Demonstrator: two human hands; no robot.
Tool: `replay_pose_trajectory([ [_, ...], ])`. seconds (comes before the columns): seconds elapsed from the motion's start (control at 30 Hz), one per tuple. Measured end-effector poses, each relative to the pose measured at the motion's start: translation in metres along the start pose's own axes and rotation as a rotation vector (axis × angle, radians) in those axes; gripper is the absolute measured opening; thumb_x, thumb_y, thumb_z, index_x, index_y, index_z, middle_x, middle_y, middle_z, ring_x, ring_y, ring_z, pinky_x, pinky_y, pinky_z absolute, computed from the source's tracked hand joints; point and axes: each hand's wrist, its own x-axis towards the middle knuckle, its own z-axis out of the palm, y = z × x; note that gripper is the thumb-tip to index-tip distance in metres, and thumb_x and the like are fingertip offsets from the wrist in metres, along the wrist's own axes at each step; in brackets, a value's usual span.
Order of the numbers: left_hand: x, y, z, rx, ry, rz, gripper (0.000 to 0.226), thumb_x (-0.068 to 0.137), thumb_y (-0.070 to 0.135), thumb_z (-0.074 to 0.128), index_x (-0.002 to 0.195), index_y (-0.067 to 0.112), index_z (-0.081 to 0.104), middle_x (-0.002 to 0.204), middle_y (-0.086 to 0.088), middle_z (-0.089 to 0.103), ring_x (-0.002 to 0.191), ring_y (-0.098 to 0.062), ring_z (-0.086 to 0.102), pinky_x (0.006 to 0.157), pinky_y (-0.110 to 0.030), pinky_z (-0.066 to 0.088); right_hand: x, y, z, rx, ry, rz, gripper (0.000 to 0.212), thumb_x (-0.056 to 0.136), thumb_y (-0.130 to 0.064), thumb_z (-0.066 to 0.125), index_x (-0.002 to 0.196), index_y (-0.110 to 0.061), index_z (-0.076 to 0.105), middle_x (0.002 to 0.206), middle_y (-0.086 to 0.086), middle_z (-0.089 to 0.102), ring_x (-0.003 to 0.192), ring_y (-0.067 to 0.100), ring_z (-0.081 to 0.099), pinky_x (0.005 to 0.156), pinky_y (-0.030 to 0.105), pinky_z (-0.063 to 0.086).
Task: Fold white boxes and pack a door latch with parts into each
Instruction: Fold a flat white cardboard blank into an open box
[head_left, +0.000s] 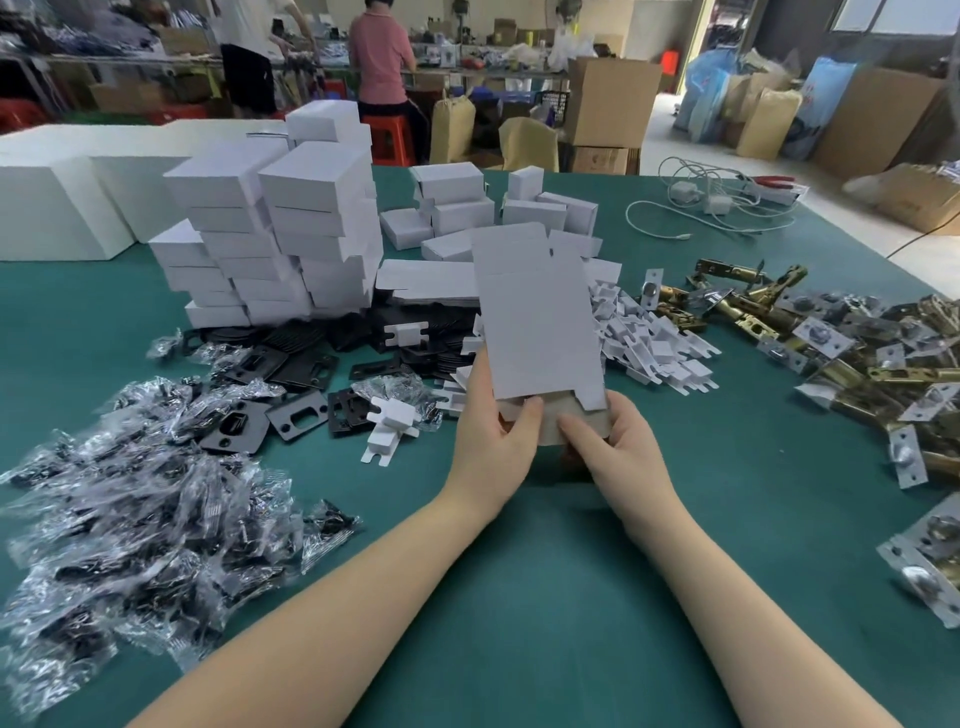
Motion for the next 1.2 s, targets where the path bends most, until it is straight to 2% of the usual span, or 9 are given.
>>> replay_pose_trajectory([
  [0.13,-0.003,-0.002,0.002,0.054,-0.075,-0.025,0.061,0.093,0.002,0.056,0.148,0.021,0.038,0.139,0.010,0.052,0.126,0.003,0.047,0.105,-0.015,0.037,-0.003,-0.002,0.000,-0.088,0.114,-0.084,0.062,0.085,-0.014,0.073,0.138,-0.026,0.043,0.120,-0.011,0.063,0.106,0.000,0.063,0.088,0.020,0.052],
  [0.23,-0.002,-0.003,0.002,0.066,-0.042,-0.048,0.055,0.096,0.007,0.054,0.146,0.027,0.041,0.128,0.023,0.058,0.098,0.002,0.054,0.090,-0.013,0.044,0.000,-0.005,-0.001,-0.097,0.015,-0.163,0.060,0.087,-0.007,0.070,0.137,-0.029,0.047,0.123,-0.011,0.066,0.114,0.009,0.062,0.096,0.032,0.050],
  [0.33,-0.004,-0.001,0.000,0.088,0.015,-0.036,0.054,0.098,0.010,0.053,0.148,0.026,0.040,0.134,0.021,0.055,0.106,0.008,0.054,0.092,-0.012,0.042,-0.001,-0.009,0.001,-0.090,-0.083,-0.157,0.054,0.089,-0.006,0.065,0.133,-0.034,0.051,0.124,-0.010,0.067,0.116,0.013,0.062,0.100,0.040,0.050],
  [0.43,-0.006,0.005,0.000,0.098,0.049,0.001,0.055,0.097,0.009,0.056,0.146,0.029,0.043,0.139,0.022,0.053,0.122,0.011,0.048,0.092,-0.003,0.036,-0.004,-0.006,0.004,-0.167,-0.023,-0.158,0.054,0.091,-0.014,0.063,0.136,-0.040,0.048,0.119,-0.021,0.066,0.109,0.006,0.063,0.090,0.023,0.052],
  [0.53,-0.007,0.010,0.000,0.156,0.029,0.050,0.063,0.094,0.009,0.056,0.139,0.049,0.039,0.132,0.014,0.061,0.104,0.009,0.056,0.082,0.000,0.037,-0.011,-0.003,0.011,-0.324,0.167,-0.146,0.063,0.093,-0.023,0.056,0.151,-0.033,0.033,0.107,-0.041,0.051,0.100,-0.010,0.052,0.077,0.004,0.039],
  [0.73,-0.011,0.008,0.004,0.298,-0.102,0.022,0.068,0.086,0.017,0.048,0.150,0.037,0.035,0.110,0.051,0.052,0.081,-0.002,0.061,0.076,-0.018,0.049,-0.009,-0.006,0.007,-0.418,0.316,-0.112,0.054,0.092,-0.008,0.047,0.143,-0.025,0.049,0.121,-0.008,0.066,0.104,0.010,0.060,0.091,0.024,0.047],
  [0.9,-0.013,0.006,0.007,0.475,-0.214,-0.025,0.083,0.091,0.009,0.042,0.153,0.045,0.000,0.125,-0.001,0.060,0.100,-0.023,0.057,0.085,-0.035,0.048,-0.009,-0.009,0.008,-0.200,0.386,-0.104,0.047,0.091,-0.006,0.048,0.130,-0.027,0.064,0.113,-0.025,0.066,0.102,-0.014,0.056,0.080,0.003,0.044],
  [1.07,-0.009,0.003,0.009,0.597,-0.332,0.000,0.076,0.093,0.015,0.045,0.157,0.029,0.005,0.142,-0.009,0.045,0.123,-0.024,0.044,0.095,-0.035,0.042,-0.009,-0.007,0.006,-0.040,0.411,-0.087,0.041,0.092,-0.008,0.050,0.123,-0.026,0.069,0.113,-0.023,0.069,0.107,-0.005,0.061,0.088,0.021,0.052],
  [1.2,-0.011,0.003,0.001,0.541,-0.383,-0.018,0.091,0.082,0.066,0.047,0.156,0.026,0.013,0.137,0.000,0.050,0.118,-0.016,0.051,0.096,-0.030,0.044,-0.008,-0.003,-0.002,-0.111,0.358,-0.148,0.045,0.090,-0.001,0.050,0.124,-0.025,0.068,0.108,-0.034,0.066,0.102,-0.014,0.059,0.075,0.004,0.045],
])
